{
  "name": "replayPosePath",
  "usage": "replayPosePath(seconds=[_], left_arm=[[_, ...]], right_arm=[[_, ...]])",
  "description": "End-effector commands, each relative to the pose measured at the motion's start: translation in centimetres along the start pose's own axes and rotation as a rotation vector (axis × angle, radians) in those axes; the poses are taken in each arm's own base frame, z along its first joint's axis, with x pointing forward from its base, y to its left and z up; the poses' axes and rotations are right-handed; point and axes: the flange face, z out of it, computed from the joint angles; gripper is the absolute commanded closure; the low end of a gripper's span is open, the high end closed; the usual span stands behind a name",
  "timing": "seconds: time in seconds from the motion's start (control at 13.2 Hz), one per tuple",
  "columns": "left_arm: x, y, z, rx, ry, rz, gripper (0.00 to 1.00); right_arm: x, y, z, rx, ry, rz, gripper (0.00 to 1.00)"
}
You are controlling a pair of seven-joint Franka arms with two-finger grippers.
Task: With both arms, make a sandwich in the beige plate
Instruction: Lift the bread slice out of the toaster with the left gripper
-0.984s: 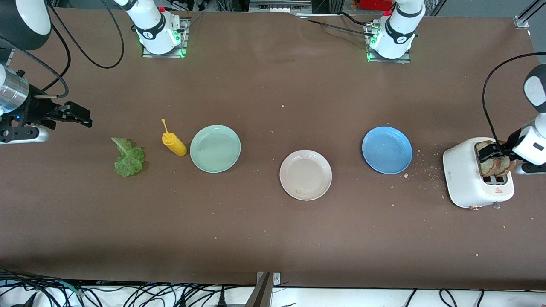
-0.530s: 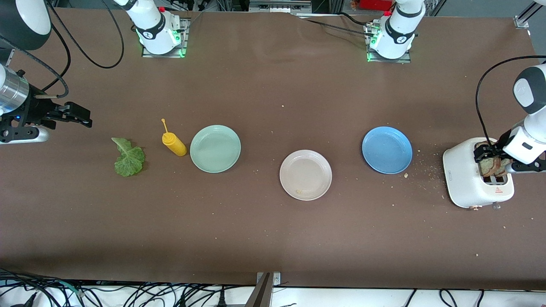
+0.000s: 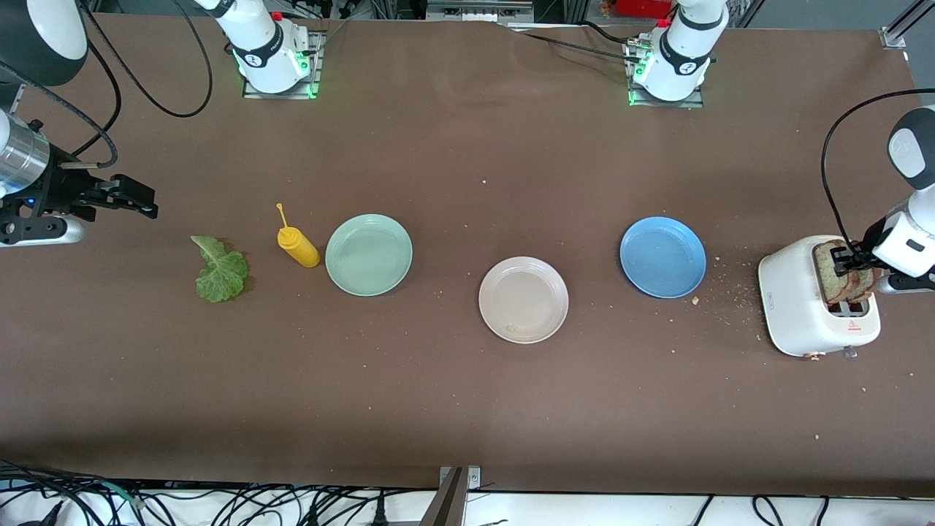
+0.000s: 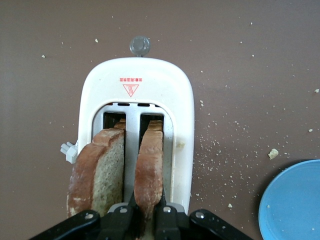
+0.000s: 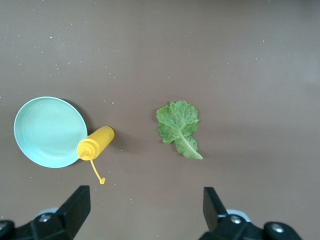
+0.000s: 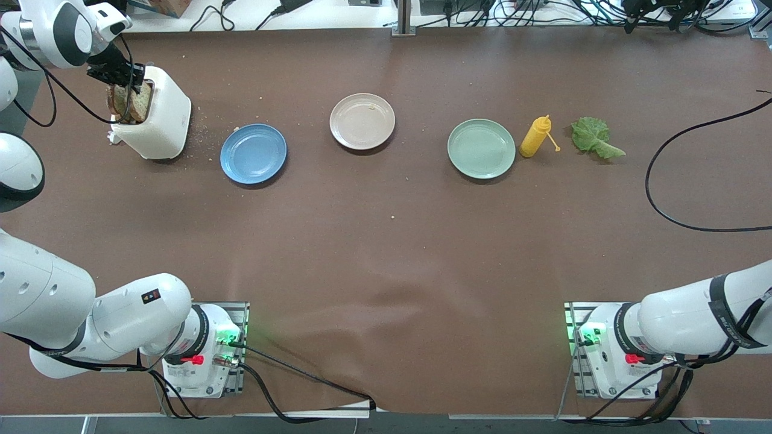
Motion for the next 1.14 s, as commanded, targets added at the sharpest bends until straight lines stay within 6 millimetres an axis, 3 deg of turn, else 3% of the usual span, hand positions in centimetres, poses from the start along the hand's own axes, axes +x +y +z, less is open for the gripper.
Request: replayPosePath(seconds=[0.0,0.15,0.53,0.76,1.06], left_arm=[[-0.5,0.1,-3.3,0.043,0.001,0.009,1.00],[-0.4,0.2,-5.8,0.051,-0.026,0.010,1.00],[0.7,3.2,-13.2,0.058,-0.046,0.053,1.00],[1.3,6.8,-16.9,0.052,-0.041,0.104,1.00],[0.7,14.7,-18.4,0.017,-0.060,0.182,1.00]], right_arm=[[-0.3,-0.1,-0.5,0.012,-0.003,0.003,0.00],[-0.3,-0.1,-0.5,0.014,-0.003,0.003,0.00],[-0.3,-0.1,-0.5,0.012,-0.003,0.003,0.00],[-0.3,-0.1,-0.5,0.012,-0.003,0.003,0.00],[-0.3,-0.1,-0.5,0.012,-0.003,0.000,0.00]])
